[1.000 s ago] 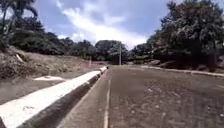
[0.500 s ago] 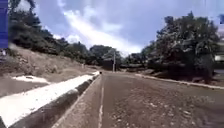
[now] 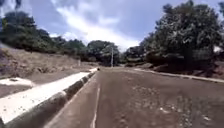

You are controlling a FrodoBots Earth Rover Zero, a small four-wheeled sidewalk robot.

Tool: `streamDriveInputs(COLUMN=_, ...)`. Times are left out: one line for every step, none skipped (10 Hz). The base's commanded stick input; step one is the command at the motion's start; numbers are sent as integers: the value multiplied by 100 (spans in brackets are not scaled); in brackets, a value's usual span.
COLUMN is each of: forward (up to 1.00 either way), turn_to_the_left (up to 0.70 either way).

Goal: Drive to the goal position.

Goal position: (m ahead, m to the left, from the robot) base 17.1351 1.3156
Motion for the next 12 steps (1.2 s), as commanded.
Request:
streamDriveInputs(forward=100, turn_to_the_left=0)
streamDriveInputs(forward=100, turn_to_the_left=0)
streamDriveInputs(forward=100, turn_to_the_left=0)
streamDriveInputs(forward=100, turn_to_the_left=0)
streamDriveInputs(forward=100, turn_to_the_left=0)
streamDriveInputs(forward=100, turn_to_the_left=0)
streamDriveInputs(forward=100, turn_to_the_left=13)
streamDriveInputs(forward=100, turn_to_the_left=20)
streamDriveInputs(forward=100, turn_to_the_left=4)
streamDriveInputs(forward=100, turn_to_the_left=20)
streamDriveInputs(forward=100, turn_to_the_left=0)
streamDriveInputs(forward=100, turn_to_the_left=0)
